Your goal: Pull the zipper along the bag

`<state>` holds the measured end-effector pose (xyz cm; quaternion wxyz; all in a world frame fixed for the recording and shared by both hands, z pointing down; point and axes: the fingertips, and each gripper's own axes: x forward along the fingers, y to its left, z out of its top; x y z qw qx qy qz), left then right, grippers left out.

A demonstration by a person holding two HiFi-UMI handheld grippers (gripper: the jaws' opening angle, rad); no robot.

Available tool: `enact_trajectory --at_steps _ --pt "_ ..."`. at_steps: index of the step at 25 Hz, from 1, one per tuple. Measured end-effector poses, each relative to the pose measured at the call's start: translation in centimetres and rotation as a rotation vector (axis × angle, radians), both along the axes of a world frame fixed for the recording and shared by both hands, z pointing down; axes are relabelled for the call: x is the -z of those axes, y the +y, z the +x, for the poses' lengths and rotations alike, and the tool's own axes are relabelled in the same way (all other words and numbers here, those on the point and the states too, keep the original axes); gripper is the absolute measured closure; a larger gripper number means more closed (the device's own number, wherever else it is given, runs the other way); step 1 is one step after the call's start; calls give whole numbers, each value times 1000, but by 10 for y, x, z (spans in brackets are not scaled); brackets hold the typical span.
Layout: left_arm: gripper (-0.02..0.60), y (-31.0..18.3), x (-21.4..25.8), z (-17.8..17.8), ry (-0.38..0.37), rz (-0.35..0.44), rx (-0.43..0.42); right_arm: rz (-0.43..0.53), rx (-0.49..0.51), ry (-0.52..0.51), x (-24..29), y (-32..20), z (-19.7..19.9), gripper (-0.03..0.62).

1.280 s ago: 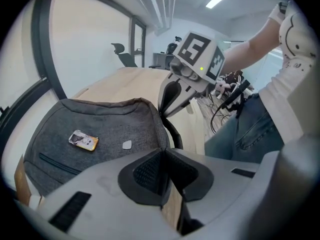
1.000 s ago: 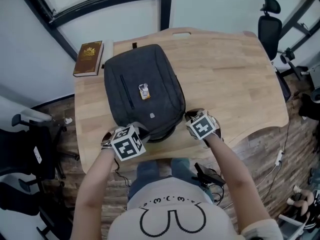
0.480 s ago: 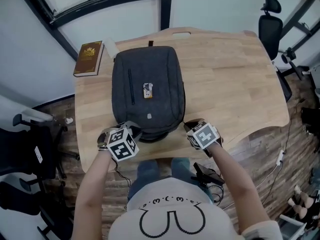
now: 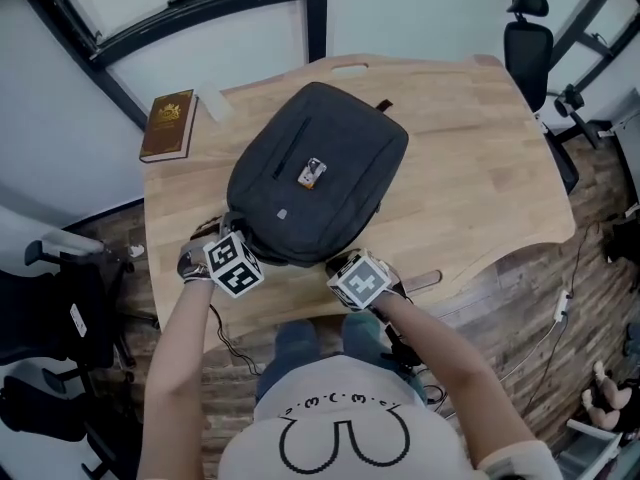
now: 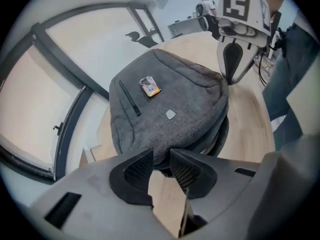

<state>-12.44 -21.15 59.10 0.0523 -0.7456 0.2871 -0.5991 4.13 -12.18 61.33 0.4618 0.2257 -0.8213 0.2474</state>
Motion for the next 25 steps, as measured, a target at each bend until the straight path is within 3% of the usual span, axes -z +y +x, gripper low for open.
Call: enact_trajectory --at_steps 1,3,4,9,12,14,15,25 --pt "487 1 2 0 -32 0 -42 -17 -26 -19 -1 1 0 536" --pt "374 10 6 4 -70 -32 -135 -46 -71 -70 -2 1 1 536" --pt "346 19 8 10 -71 -62 -185 -55 -87 -92 -2 1 1 536" --pt "334 65 7 69 12 -220 -405 -56 -139 -144 2 2 0 536" --pt "340 74 -4 103 95 -262 -411 -31 -146 -158 5 2 -1 536" --pt "470 77 -8 116 132 -271 -390 -11 -146 -163 5 3 -1 536" --pt "489 76 -9 118 139 -273 -381 1 -144 -164 4 3 -1 536" --pt "500 76 -10 120 156 -309 -337 80 -208 -190 -11 -10 -12 523"
